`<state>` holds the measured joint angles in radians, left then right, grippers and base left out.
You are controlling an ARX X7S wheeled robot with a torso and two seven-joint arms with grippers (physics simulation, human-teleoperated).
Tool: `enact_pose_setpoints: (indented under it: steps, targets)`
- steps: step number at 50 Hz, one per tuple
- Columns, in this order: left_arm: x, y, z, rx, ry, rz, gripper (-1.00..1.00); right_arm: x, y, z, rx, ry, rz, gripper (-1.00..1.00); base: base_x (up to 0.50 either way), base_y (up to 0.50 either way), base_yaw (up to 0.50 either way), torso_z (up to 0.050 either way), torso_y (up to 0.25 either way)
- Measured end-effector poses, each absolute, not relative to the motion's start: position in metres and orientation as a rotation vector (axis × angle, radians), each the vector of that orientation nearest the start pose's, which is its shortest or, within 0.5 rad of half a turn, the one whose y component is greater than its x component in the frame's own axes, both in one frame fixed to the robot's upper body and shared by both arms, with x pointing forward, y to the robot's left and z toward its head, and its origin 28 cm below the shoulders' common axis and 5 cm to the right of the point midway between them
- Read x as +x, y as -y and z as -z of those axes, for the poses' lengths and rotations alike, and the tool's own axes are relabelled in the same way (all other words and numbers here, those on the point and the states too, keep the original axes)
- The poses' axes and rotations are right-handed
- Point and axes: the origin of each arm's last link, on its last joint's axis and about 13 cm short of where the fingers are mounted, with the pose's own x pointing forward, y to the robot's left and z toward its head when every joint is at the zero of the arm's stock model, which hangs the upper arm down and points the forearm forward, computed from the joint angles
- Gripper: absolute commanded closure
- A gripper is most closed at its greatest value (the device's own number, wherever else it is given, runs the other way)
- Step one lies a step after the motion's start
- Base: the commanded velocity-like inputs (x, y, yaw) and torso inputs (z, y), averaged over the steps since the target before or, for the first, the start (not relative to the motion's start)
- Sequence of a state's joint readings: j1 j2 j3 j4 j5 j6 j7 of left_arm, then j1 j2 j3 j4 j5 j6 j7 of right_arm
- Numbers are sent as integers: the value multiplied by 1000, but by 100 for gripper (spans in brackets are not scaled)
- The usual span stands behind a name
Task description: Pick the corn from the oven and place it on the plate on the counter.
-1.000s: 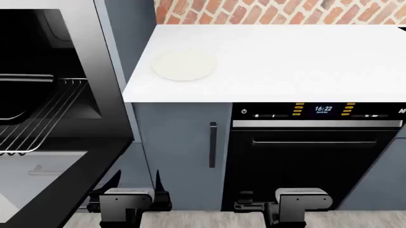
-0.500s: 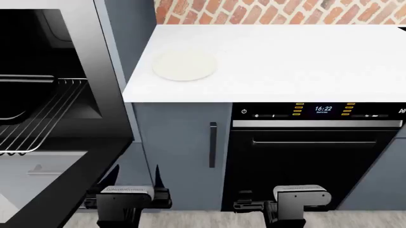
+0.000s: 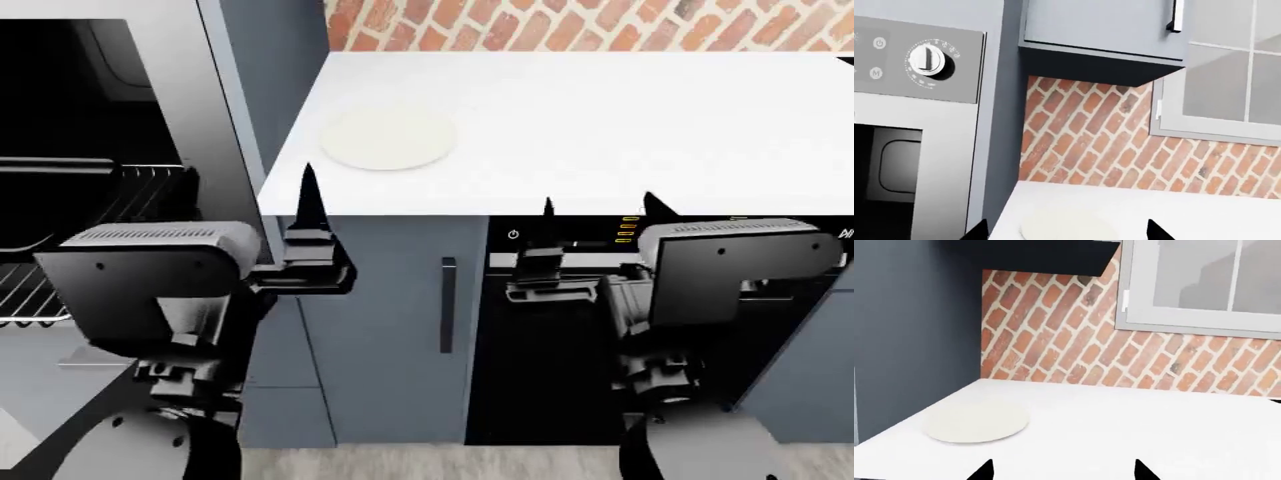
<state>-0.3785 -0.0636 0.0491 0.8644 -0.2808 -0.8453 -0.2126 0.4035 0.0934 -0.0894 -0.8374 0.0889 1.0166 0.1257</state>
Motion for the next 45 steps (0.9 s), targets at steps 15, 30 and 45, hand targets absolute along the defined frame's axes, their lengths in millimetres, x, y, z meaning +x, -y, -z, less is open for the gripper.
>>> enact_pose_setpoints:
  steps: [15,30,45]
  targets:
    - [197,-186,-285,-162,507,99,-100,207,86,-262,-20,287,-34,-100,0,0,0,0,0]
    - [182,-187,-314,-120,578,102,-100,189,87,-292,-73,317,-49,-100,0,0,0,0,0]
    - [178,-189,-316,-124,584,93,-100,182,90,-296,-108,305,-64,-100,0,466,0,0,0]
